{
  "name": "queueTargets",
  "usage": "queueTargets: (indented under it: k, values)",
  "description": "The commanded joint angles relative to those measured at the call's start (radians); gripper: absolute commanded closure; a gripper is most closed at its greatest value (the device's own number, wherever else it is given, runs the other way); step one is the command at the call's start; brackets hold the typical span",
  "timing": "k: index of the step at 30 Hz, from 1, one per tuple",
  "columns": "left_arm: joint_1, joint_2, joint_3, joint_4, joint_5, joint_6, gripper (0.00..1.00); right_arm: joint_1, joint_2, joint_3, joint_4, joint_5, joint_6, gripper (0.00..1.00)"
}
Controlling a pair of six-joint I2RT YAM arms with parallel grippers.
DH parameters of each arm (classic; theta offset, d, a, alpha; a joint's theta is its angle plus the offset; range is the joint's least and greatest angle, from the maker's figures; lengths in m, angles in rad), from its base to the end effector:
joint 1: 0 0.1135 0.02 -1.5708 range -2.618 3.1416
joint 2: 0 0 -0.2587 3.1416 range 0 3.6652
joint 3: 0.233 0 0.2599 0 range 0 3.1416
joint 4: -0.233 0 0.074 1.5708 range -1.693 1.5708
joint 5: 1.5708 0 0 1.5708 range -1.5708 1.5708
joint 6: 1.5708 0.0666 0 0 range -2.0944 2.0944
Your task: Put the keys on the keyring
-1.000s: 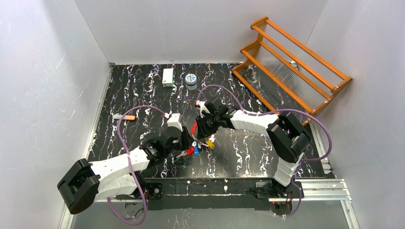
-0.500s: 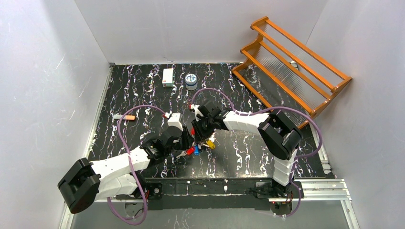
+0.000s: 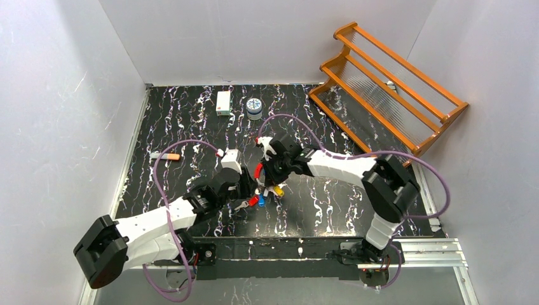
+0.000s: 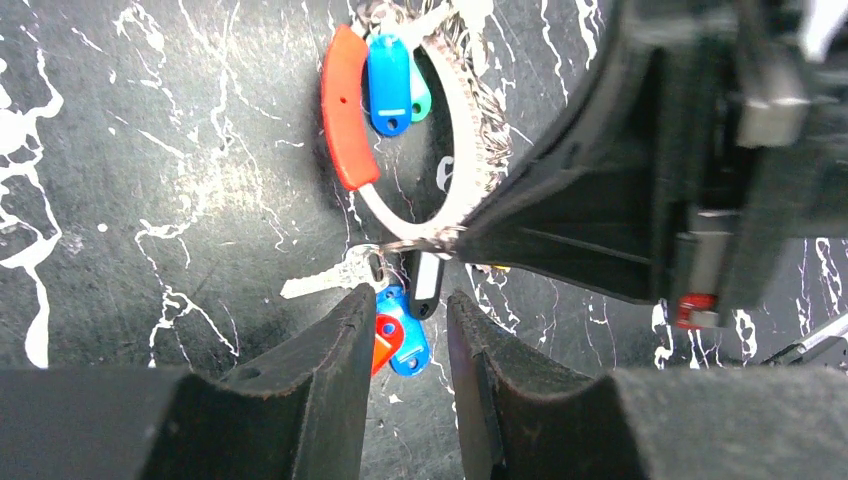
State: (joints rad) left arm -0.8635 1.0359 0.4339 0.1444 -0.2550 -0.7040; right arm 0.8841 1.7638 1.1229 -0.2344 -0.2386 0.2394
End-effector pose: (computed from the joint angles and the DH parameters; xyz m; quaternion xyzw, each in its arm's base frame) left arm 0.1783 -0.1827 0.1812 0.0001 0.8448 -0.2935 0.4474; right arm 0.2396 0.3171 0.1578 -0.3342 0.8725 0.2749 0.2268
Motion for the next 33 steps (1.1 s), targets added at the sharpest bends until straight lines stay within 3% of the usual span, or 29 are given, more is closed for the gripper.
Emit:
queueTargets:
  k: [1, 7, 16, 25, 33]
  values:
    - [-0.005, -0.065, 0.050, -0.061, -0.060, 0.040, 0.69, -0.010, -0.138, -0.046, 0.046, 0.009, -0.061, 0.99]
    - [-0.005, -0.153, 0.091, -0.116, -0.100, 0.109, 0.68, -0.037, -0.300, -0.134, 0.151, -0.083, -0.109, 0.99]
    - [-0.005, -0.298, 0.104, -0.131, -0.065, 0.218, 0.66, -0.039, -0.483, -0.230, 0.214, -0.166, -0.310, 0.99]
    - [-0.004, -0.359, 0.070, -0.016, 0.101, 0.360, 0.62, -0.039, -0.608, -0.326, 0.208, -0.277, -0.551, 0.99]
    - [-0.004, -0.320, 0.019, 0.143, 0.316, 0.481, 0.59, -0.040, -0.709, -0.401, 0.218, -0.389, -0.724, 0.99]
